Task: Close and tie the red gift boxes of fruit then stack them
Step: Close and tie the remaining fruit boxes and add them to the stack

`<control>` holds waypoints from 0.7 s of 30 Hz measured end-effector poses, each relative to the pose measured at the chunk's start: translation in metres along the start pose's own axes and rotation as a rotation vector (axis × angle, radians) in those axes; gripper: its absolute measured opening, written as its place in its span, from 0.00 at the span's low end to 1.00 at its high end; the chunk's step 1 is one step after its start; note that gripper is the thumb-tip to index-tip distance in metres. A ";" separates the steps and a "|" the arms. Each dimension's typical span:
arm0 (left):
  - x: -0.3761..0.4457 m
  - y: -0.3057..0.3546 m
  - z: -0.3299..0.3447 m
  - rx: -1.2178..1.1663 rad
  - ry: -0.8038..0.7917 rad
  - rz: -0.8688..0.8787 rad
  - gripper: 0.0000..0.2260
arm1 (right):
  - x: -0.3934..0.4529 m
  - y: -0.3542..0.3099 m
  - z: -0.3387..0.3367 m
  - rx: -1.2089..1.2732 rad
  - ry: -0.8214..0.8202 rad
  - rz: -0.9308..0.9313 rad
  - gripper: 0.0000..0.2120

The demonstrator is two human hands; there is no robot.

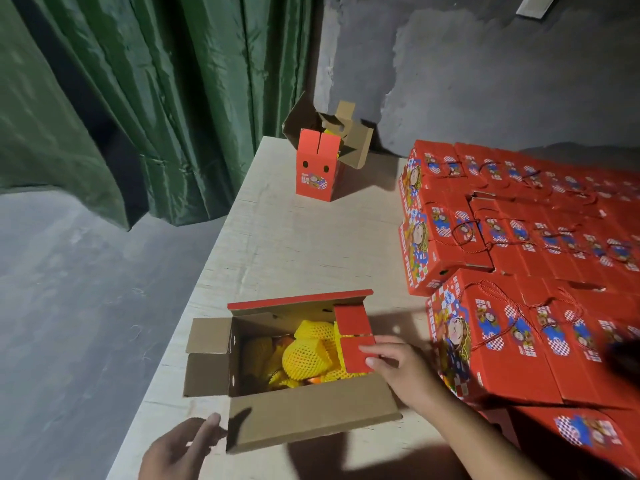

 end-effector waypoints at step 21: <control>0.000 0.046 0.043 0.393 -0.416 0.539 0.20 | -0.024 0.038 0.014 -0.287 -0.237 -0.069 0.44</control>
Point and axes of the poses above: each hand's wrist, its own x-axis towards the middle knuckle, its own z-axis out of the palm, y = z × x, the point moved 9 cm from there along x, towards the middle knuckle, and after that the axes turned 13 degrees about -x, right-handed, at the moved point
